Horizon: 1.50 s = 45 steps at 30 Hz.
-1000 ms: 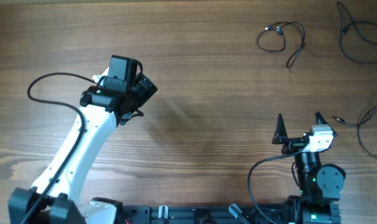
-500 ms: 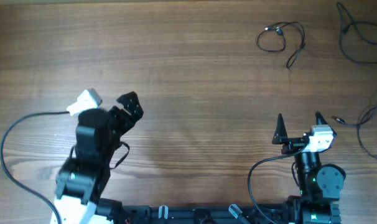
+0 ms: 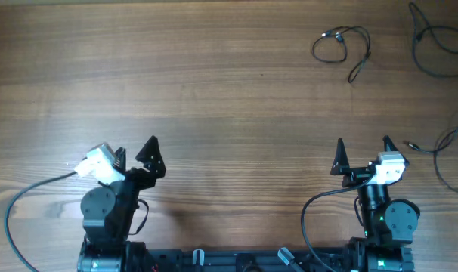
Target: Untangle cables
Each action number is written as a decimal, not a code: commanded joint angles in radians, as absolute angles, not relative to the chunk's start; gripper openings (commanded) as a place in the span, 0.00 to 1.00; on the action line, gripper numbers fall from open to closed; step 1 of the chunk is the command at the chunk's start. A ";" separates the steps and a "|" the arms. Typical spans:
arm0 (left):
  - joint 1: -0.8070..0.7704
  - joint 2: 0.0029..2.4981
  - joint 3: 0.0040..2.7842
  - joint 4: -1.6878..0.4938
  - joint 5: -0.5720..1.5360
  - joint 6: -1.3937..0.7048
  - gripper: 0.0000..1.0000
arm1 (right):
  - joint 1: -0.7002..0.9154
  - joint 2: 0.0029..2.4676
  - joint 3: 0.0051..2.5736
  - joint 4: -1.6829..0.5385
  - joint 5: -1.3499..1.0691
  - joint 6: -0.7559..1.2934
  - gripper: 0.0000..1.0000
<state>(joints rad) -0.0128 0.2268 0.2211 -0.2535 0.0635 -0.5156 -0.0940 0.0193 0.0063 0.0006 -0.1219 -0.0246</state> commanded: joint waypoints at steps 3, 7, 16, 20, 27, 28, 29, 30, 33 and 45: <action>0.016 0.090 0.139 -0.250 0.078 -0.474 1.00 | -0.089 0.004 0.005 0.004 -0.104 -0.026 1.00; 0.016 0.020 0.090 -0.234 0.079 -0.474 1.00 | -0.089 0.004 0.005 0.004 -0.104 -0.026 1.00; 0.016 0.003 0.006 -0.064 0.153 -0.306 1.00 | -0.089 0.004 0.005 0.004 -0.104 -0.025 1.00; 0.017 0.003 0.006 -0.064 0.176 -0.203 1.00 | -0.089 0.004 0.005 0.004 -0.104 -0.026 1.00; -0.008 0.003 0.006 -0.063 0.219 -0.064 1.00 | -0.089 0.004 0.005 0.004 -0.104 -0.026 1.00; -0.009 0.003 0.006 -0.063 0.221 -0.056 1.00 | -0.089 0.004 0.005 0.004 -0.104 -0.025 1.00; -0.009 0.003 0.006 -0.063 0.220 -0.055 1.00 | -0.089 0.004 0.005 0.004 -0.104 -0.026 1.00; -0.008 0.003 0.006 -0.063 0.221 -0.051 1.00 | -0.089 0.004 0.005 0.004 -0.104 -0.025 1.00; -0.008 0.003 0.006 -0.062 0.223 -0.001 1.00 | -0.089 0.004 0.005 0.004 -0.104 -0.025 1.00; -0.006 0.003 0.006 -0.058 0.216 0.019 1.00 | -0.089 0.004 0.005 0.004 -0.104 -0.026 1.00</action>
